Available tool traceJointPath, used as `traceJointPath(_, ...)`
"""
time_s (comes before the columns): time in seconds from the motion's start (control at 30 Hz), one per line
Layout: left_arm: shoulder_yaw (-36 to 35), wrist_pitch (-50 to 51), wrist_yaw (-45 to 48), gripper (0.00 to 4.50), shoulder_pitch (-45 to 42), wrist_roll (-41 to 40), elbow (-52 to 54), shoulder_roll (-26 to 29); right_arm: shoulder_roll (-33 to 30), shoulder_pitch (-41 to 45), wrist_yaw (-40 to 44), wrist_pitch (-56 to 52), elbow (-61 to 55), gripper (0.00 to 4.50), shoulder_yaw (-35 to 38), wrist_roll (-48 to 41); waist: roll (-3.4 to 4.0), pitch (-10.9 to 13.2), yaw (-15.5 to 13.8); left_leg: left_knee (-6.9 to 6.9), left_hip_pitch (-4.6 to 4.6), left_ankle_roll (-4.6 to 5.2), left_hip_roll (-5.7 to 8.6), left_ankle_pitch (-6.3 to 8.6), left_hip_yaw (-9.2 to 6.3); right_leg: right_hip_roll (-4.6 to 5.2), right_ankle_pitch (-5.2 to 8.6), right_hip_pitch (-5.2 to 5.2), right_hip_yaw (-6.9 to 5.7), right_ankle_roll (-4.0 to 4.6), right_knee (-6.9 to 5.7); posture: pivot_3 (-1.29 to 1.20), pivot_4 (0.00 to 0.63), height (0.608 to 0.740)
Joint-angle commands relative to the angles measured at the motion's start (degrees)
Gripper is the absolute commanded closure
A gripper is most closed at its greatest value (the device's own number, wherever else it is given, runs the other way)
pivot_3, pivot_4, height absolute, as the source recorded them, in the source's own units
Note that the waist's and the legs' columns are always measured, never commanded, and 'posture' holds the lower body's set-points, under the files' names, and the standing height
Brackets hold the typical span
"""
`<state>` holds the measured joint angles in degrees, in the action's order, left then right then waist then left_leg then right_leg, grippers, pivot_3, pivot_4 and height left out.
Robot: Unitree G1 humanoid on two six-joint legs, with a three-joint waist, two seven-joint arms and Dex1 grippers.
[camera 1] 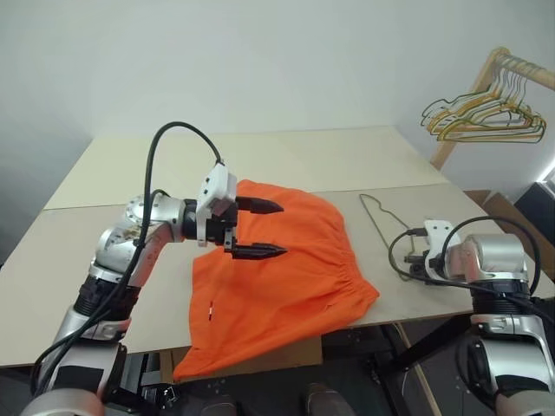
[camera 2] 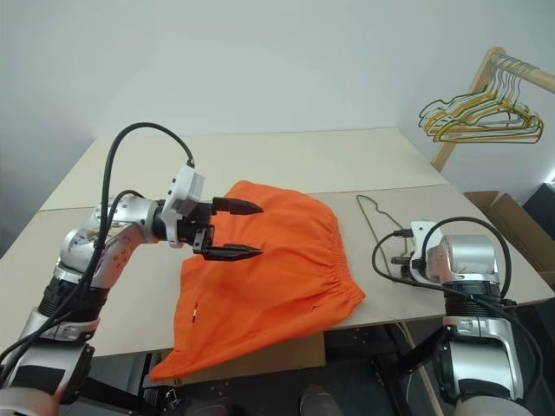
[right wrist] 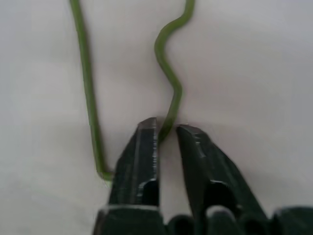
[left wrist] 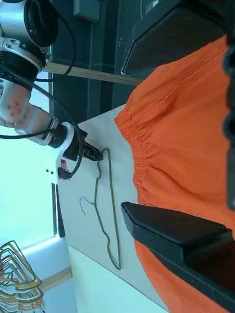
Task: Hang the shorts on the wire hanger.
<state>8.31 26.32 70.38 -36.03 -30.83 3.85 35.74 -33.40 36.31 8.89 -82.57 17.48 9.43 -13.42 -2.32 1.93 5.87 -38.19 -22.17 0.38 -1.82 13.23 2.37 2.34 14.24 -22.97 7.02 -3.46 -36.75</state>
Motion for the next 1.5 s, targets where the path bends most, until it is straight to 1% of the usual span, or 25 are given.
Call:
traceJointPath(0.03, -1.5, -0.6, 0.2, 0.0, -1.0, 0.3, 1.2, 0.4, 2.3, 2.2, -3.1, -2.3, 1.2, 4.46, 6.9, 1.4, 0.0, 0.0, 0.0, -0.02, -0.02, 0.0, 0.0, 0.0, 0.0, 0.0, -0.01, -0.01, 0.0, -0.01, -0.02, -0.03, 0.0, 0.74)
traceJointPath(0.13, -1.5, -1.0, 0.5, 0.0, -1.6, 0.7, 0.5, 0.2, 5.7, 4.1, -7.2, -3.2, -1.5, 4.46, 14.8, 2.8, 0.01, 0.0, 0.1, -0.02, -0.05, 0.0, -0.01, 0.0, -0.01, -0.01, -0.01, -0.05, 0.01, 0.0, -0.03, -0.04, 0.0, 0.74)
traceJointPath(0.23, -1.5, -1.3, 0.4, 0.0, -2.8, 1.2, -0.9, -0.4, 9.5, 6.4, -11.0, -2.6, -7.6, 4.46, 22.4, 3.6, 0.08, 0.0, 0.2, -0.02, -0.14, 0.0, 0.0, 0.0, -0.04, -0.02, -0.04, -0.15, 0.02, 0.04, -0.06, -0.04, 0.0, 0.74)
traceJointPath(0.27, -1.6, -1.4, 0.2, 0.0, -3.3, 1.5, -1.5, -0.7, 10.6, 7.1, -12.1, -1.7, -10.2, 4.46, 23.8, 3.7, 0.16, 0.1, 0.3, -0.02, -0.17, 0.0, 0.01, 0.0, -0.04, -0.02, -0.05, -0.18, 0.03, 0.04, -0.06, -0.04, 0.0, 0.74)
traceJointPath(0.3, -1.6, -1.4, 0.1, 0.0, -3.8, 1.7, -2.1, -1.0, 11.2, 7.1, -12.6, -0.1, -13.1, 4.46, 23.7, 3.9, 0.24, 0.1, 0.4, -0.02, -0.17, 0.0, 0.01, 0.0, -0.04, -0.01, -0.05, -0.19, 0.04, 0.04, -0.06, -0.04, 0.0, 0.74)
traceJointPath(0.37, -1.6, -2.0, 0.0, 0.0, -4.9, 2.4, -3.6, -1.7, 11.6, 6.2, -13.1, 4.8, -19.5, 4.46, 21.2, 4.4, 0.41, 0.1, 0.6, -0.02, -0.19, 0.0, 0.01, 0.0, -0.07, -0.01, -0.05, -0.19, 0.02, 0.03, -0.05, -0.05, 0.0, 0.74)
traceJointPath(0.4, -1.6, -2.4, -0.1, 0.0, -5.4, 2.7, -4.3, -2.0, 10.6, 4.8, -12.0, 7.9, -22.8, 4.46, 18.1, 4.8, 0.46, 0.1, 0.6, -0.02, -0.22, 0.0, 0.01, 0.0, -0.09, -0.01, -0.05, -0.2, 0.01, 0.03, -0.03, -0.05, 0.0, 0.74)
traceJointPath(0.47, -1.7, -3.1, -0.5, 0.0, -6.8, 3.4, -6.0, -2.6, 6.9, 0.2, -7.7, 15.8, -29.4, 4.46, 9.9, 6.1, 0.49, 0.1, 0.7, 0.0, -0.26, 0.0, 0.01, 0.01, -0.11, -0.01, -0.03, -0.23, -0.02, 0.0, -0.01, -0.06, 0.0, 0.74)
traceJointPath(0.53, -2.1, -4.5, -1.4, 0.0, -9.3, 4.7, -9.4, -3.6, 0.6, -5.7, -1.9, 26.2, -36.3, 4.46, 1.5, 8.8, 0.49, 0.1, 0.9, 0.03, -0.34, 0.0, 0.01, 0.01, -0.16, -0.01, 0.03, -0.25, -0.11, -0.08, 0.07, -0.06, 0.0, 0.74)
traceJointPath(0.57, -2.2, -5.1, -1.6, 0.0, -10.2, 5.3, -10.7, -3.8, -1.6, -7.7, -0.2, 30.0, -38.2, 4.46, -0.8, 9.9, 0.49, 0.1, 1.0, 0.03, -0.36, 0.0, 0.02, 0.01, -0.18, 0.01, 0.06, -0.26, -0.13, -0.13, 0.1, -0.06, 0.0, 0.74)
traceJointPath(0.6, -2.5, -6.1, -1.5, 0.0, -11.6, 5.9, -12.8, -4.1, -4.9, -10.8, 2.8, 36.4, -40.4, 4.46, -3.1, 11.3, 0.49, 0.1, 1.1, 0.03, -0.39, 0.0, 0.03, 0.02, -0.18, 0.02, 0.07, -0.25, -0.14, -0.13, 0.13, -0.06, 0.0, 0.74)
traceJointPath(0.7, -3.0, -10.1, -1.9, 0.0, -17.1, 8.7, -21.2, -4.6, -14.1, -18.2, 8.6, 54.5, -43.1, 4.46, -6.4, 16.9, 0.46, 0.1, 1.2, 0.03, -0.39, -0.01, 0.08, 0.02, -0.17, 0.05, 0.09, -0.24, -0.12, -0.17, 0.17, -0.06, 0.0, 0.74)
traceJointPath(0.77, -3.1, -12.8, -1.8, 0.0, -19.4, 10.3, -25.6, -5.0, -17.1, -20.6, 10.8, 62.6, -42.5, 4.46, -6.3, 18.3, 0.45, 0.2, 1.4, 0.02, -0.34, -0.01, 0.09, 0.02, -0.14, 0.06, 0.09, -0.22, -0.1, -0.18, 0.17, -0.06, 0.0, 0.74)
traceJointPath(0.87, -2.6, -16.1, -0.5, 0.0, -22.7, 12.6, -32.2, -5.4, -18.5, -21.3, 12.7, 70.7, -41.1, 4.46, -5.1, 18.7, 0.42, 0.2, 1.4, 0.02, -0.17, 0.0, 0.1, 0.02, -0.08, 0.06, 0.08, -0.14, 0.0, -0.18, 0.08, -0.06, 0.0, 0.74)
traceJointPath(0.93, -2.0, -17.0, 2.1, 0.0, -23.9, 13.2, -35.1, -5.4, -18.5, -21.4, 14.0, 74.2, -40.7, 4.46, -4.0, 18.3, 0.41, 0.2, 1.3, 0.02, -0.11, 0.0, 0.1, 0.01, -0.09, 0.04, 0.07, -0.11, -0.02, -0.17, 0.04, -0.06, 0.0, 0.74)
traceJointPath(1.07, 1.0, -20.7, 9.4, 0.0, -24.1, 16.1, -39.2, -5.2, -18.0, -21.1, 16.6, 77.2, -40.5, 4.46, -2.6, 17.2, 0.41, 0.2, 1.2, 0.02, -0.16, -0.01, 0.1, 0.01, -0.09, 0.04, 0.08, -0.12, -0.02, -0.16, 0.05, -0.07, 0.0, 0.74)
traceJointPath(1.13, 1.9, -23.8, 10.0, 0.0, -24.4, 18.2, -41.9, -6.0, -17.9, -20.8, 17.5, 78.4, -40.3, 4.46, -2.2, 17.0, 0.4, 0.2, 1.1, 0.01, -0.23, 0.0, 0.1, 0.01, -0.09, 0.04, 0.07, -0.15, -0.02, -0.14, 0.1, -0.08, 0.0, 0.74)
traceJointPath(1.33, 3.7, -27.8, 11.8, 0.0, -26.4, 23.1, -49.5, -7.4, -17.4, -20.2, 19.1, 79.2, -40.5, 4.46, -1.0, 16.9, 0.38, 0.2, 1.0, 0.01, -0.3, 0.0, 0.1, 0.01, -0.1, 0.05, 0.07, -0.19, -0.05, -0.14, 0.11, -0.09, 0.0, 0.74)
traceJointPath(1.43, 3.5, -28.1, 14.1, 0.62, -26.5, 23.5, -50.3, -7.4, -17.4, -20.2, 19.5, 79.0, -40.7, 4.5, -0.3, 17.1, 0.38, 0.2, 1.2, 0.01, -0.29, 0.0, 0.1, 0.01, -0.1, 0.05, 0.07, -0.19, -0.05, -0.14, 0.11, -0.1, 0.0, 0.74)
traceJointPath(1.5, 3.4, -28.8, 14.3, 1.24, -26.3, 24.0, -50.5, -7.4, -17.4, -20.2, 19.7, 78.9, -40.8, 4.5, -0.1, 17.3, 0.38, 0.2, 1.2, 0.01, -0.28, 0.0, 0.1, 0.01, -0.09, 0.05, 0.07, -0.19, -0.03, -0.14, 0.1, -0.1, 0.0, 0.74)
